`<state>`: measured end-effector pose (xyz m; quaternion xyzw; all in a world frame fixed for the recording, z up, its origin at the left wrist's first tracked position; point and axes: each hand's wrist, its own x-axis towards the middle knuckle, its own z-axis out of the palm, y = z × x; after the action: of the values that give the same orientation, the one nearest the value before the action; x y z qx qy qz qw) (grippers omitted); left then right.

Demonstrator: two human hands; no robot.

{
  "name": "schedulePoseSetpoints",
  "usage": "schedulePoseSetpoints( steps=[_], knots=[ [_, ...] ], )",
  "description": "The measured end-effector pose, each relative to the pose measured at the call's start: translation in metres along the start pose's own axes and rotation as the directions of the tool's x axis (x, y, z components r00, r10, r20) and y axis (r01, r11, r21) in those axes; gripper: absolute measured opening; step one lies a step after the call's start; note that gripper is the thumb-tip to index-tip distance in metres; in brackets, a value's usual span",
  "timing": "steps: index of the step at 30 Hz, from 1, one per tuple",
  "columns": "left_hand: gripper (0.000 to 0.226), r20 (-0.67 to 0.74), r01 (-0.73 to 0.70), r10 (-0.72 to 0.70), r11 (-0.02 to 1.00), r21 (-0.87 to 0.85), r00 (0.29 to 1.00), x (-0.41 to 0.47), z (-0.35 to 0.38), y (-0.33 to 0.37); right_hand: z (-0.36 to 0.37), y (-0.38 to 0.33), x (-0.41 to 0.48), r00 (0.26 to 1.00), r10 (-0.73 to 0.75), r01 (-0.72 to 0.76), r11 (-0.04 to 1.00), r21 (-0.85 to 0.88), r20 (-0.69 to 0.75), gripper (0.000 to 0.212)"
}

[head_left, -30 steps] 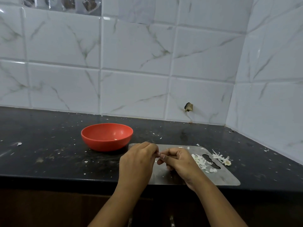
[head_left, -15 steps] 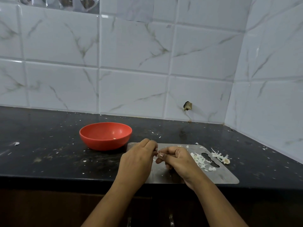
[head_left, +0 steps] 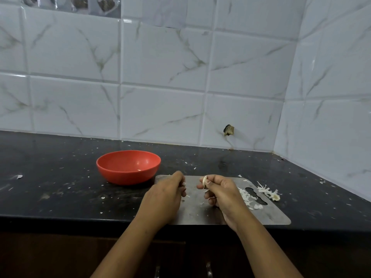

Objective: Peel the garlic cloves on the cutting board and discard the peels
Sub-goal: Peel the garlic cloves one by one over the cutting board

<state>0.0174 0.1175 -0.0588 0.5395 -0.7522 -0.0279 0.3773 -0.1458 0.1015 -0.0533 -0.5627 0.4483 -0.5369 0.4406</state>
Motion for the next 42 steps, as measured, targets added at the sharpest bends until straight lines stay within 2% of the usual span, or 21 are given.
schedulePoseSetpoints(
  steps=[5, 15, 23, 27, 31, 33, 37, 42],
  knots=[
    [0.035, -0.022, 0.009, -0.011, 0.996, -0.093, 1.0, 0.002, 0.0, -0.009, 0.0, 0.003, -0.001, 0.998, -0.042, 0.044, 0.998, -0.049, 0.044, 0.011],
    [0.015, -0.08, 0.005, -0.018, 0.987, -0.162, 0.997, 0.003, 0.008, -0.008, 0.003, 0.005, -0.004, 0.986, -0.117, 0.134, 0.981, -0.139, 0.122, 0.008],
    [0.025, -0.011, 0.017, -0.019, 0.992, -0.125, 1.0, 0.004, 0.004, -0.001, 0.004, 0.007, -0.003, 0.98, -0.164, 0.183, 0.965, -0.187, 0.113, 0.019],
    [0.019, 0.005, -0.005, 0.006, 0.996, -0.089, 1.0, 0.002, 0.006, -0.001, 0.004, 0.008, -0.002, 0.978, -0.173, 0.192, 0.967, -0.167, 0.12, 0.014],
    [0.021, -0.005, -0.022, 0.022, 0.992, -0.127, 1.0, 0.002, 0.004, -0.001, 0.003, 0.01, -0.001, 0.975, -0.164, 0.203, 0.934, -0.295, 0.153, 0.011],
    [0.023, 0.012, -0.008, 0.01, 0.985, -0.172, 1.0, 0.001, 0.004, -0.001, 0.003, 0.011, 0.001, 0.972, -0.155, 0.209, 0.917, -0.34, 0.178, 0.011],
    [0.03, 0.064, 0.047, -0.029, 0.948, -0.316, 0.998, 0.002, 0.001, 0.001, 0.002, 0.012, 0.0, 0.955, -0.214, 0.271, 0.912, -0.308, 0.206, 0.01],
    [0.034, 0.225, 0.204, -0.086, 0.792, -0.576, 0.97, 0.005, -0.005, 0.005, 0.002, 0.01, -0.003, 0.933, -0.286, 0.346, 0.881, -0.323, 0.219, 0.011]
  ],
)
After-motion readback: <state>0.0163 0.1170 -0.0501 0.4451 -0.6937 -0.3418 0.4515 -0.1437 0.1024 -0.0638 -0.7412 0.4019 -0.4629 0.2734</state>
